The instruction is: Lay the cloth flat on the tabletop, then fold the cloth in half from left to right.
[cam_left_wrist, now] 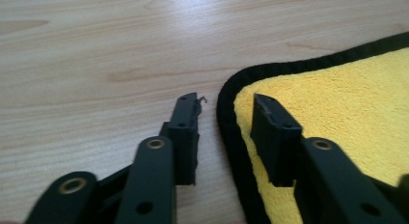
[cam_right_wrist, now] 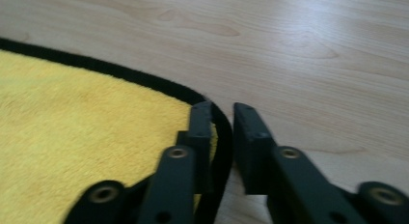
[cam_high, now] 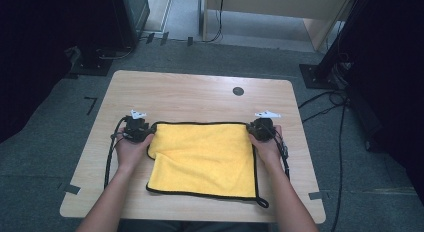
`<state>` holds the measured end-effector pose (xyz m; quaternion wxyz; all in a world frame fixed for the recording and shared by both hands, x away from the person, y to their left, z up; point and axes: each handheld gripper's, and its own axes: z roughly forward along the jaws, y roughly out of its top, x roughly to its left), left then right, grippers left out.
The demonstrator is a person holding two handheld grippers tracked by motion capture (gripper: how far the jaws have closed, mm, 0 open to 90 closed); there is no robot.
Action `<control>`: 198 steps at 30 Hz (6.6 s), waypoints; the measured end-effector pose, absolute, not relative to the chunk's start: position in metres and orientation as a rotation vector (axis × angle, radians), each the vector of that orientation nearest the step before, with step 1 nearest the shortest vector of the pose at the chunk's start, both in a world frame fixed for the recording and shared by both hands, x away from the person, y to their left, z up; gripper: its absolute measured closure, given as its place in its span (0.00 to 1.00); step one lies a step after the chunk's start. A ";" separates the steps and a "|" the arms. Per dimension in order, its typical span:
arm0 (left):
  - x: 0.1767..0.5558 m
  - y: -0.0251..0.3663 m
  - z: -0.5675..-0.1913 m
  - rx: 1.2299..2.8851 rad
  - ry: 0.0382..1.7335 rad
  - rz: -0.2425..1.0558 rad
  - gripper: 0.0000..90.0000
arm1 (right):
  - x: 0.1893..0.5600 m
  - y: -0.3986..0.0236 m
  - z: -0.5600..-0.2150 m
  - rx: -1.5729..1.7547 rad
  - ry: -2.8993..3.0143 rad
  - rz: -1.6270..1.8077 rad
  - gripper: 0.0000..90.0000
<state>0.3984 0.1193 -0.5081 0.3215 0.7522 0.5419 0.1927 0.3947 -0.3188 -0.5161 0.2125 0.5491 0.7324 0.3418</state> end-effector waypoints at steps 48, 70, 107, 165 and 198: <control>0.282 0.143 -0.492 1.908 1.300 0.536 0.56 | 0.261 -0.333 -0.506 1.476 2.054 1.017 0.48; 0.244 0.169 -0.513 2.121 1.026 0.341 0.52 | 0.245 -0.348 -0.523 1.500 2.015 0.975 0.33; 0.271 0.138 -0.503 1.913 1.342 0.497 0.46 | 0.246 -0.348 -0.524 1.497 2.019 0.979 0.31; 0.237 0.132 -0.507 2.032 1.261 0.489 0.43 | 0.256 -0.300 -0.487 1.418 2.021 1.083 0.37; 0.219 0.130 -0.514 2.057 1.244 0.502 0.47 | 0.385 -0.112 -0.476 1.215 2.234 1.153 0.58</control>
